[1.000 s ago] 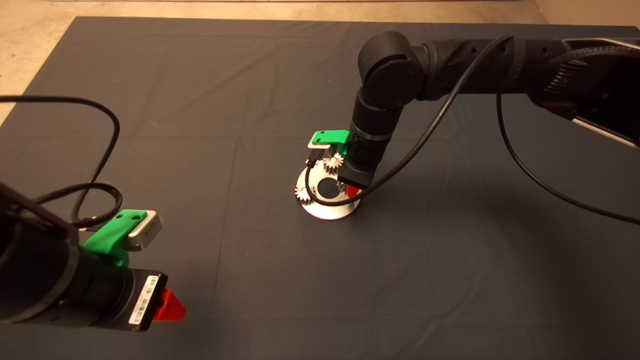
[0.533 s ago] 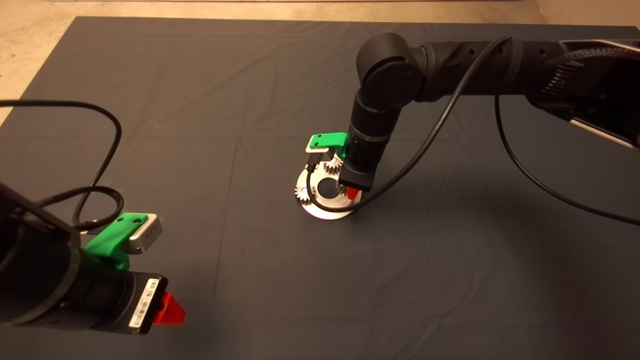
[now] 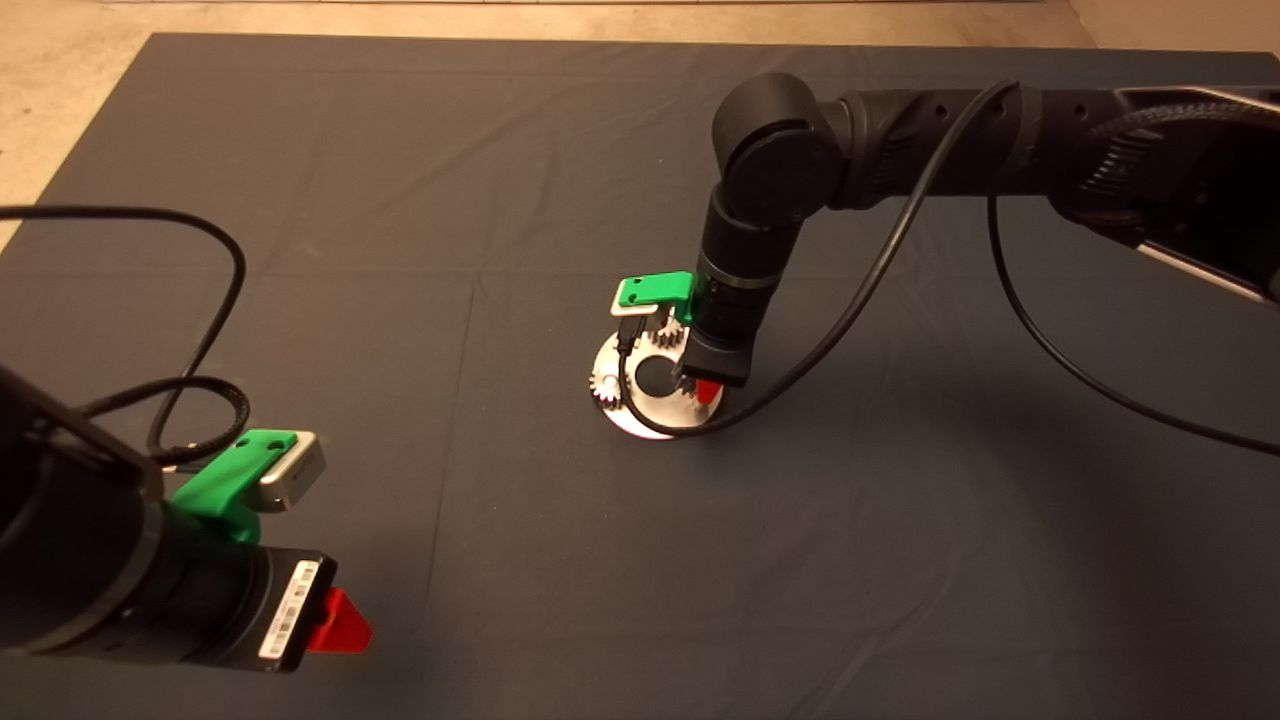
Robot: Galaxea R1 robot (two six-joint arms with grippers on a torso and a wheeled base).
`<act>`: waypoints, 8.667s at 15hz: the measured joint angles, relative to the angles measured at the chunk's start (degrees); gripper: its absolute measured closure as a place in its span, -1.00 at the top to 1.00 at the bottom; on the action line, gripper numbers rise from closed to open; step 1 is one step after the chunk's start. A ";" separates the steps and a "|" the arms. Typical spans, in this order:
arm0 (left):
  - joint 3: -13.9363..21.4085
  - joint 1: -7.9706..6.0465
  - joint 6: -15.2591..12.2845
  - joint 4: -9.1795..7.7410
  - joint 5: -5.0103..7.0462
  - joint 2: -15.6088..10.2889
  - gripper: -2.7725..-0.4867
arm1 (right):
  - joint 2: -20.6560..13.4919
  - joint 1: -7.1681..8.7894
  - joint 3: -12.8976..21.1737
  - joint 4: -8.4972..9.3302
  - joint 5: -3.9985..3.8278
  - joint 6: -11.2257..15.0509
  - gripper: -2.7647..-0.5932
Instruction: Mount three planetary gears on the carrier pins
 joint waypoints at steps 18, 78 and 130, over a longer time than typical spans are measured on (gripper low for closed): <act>0.00 0.18 0.00 0.00 0.00 0.00 0.47 | -0.05 -2.85 -3.89 -0.11 -0.02 -0.21 -0.60; 0.00 0.79 0.00 0.00 0.00 -0.11 0.47 | -1.28 -1.10 -1.27 -0.45 0.02 -0.55 -0.68; 0.00 3.04 0.00 0.00 0.00 -0.13 0.47 | -3.57 -3.49 4.24 -8.14 -0.04 4.63 -0.68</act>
